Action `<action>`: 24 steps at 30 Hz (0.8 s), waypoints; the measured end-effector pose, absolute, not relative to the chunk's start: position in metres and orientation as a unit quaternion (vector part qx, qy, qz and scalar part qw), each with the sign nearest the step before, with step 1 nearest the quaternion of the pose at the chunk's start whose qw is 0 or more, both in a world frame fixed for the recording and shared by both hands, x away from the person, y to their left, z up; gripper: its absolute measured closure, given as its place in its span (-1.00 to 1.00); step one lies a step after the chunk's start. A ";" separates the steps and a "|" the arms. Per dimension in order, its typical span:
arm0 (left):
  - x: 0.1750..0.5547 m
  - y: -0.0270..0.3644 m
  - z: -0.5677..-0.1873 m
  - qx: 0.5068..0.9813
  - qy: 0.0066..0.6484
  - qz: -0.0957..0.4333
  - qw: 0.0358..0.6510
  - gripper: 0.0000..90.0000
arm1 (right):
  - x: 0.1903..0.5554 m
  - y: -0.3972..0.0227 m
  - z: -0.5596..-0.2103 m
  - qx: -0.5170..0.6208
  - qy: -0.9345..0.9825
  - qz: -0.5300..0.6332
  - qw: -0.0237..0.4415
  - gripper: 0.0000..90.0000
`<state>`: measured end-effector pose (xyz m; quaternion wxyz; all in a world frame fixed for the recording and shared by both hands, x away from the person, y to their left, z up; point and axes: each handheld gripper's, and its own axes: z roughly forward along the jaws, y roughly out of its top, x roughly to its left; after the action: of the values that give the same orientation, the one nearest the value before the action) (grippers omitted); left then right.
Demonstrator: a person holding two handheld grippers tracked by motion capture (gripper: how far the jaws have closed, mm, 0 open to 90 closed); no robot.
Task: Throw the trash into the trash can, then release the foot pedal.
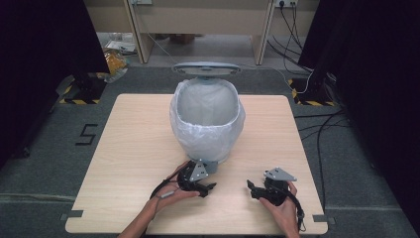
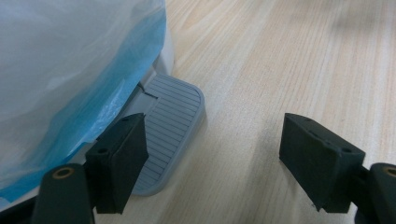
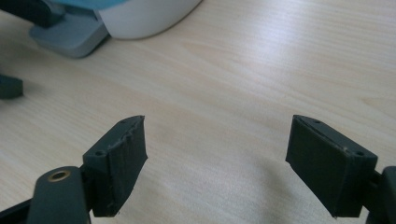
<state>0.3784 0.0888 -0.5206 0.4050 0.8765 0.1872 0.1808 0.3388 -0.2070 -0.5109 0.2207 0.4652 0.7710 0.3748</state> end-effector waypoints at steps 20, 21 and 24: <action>0.378 0.089 -0.521 0.877 0.187 0.181 0.405 -0.50 | 0.340 -0.203 -0.517 0.466 0.792 0.339 0.202 -0.64; 0.378 0.089 -0.521 0.876 0.187 0.181 0.405 -0.50 | 0.340 -0.203 -0.517 0.465 0.793 0.337 0.202 -0.65; 0.378 0.089 -0.521 0.876 0.186 0.184 0.404 -0.50 | 0.340 -0.202 -0.517 0.465 0.794 0.337 0.202 -0.66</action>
<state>0.3776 0.0885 -0.5207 0.4044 0.8763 0.1861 0.1842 0.3396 -0.2024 -0.5170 0.2020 0.4645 0.7938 0.3367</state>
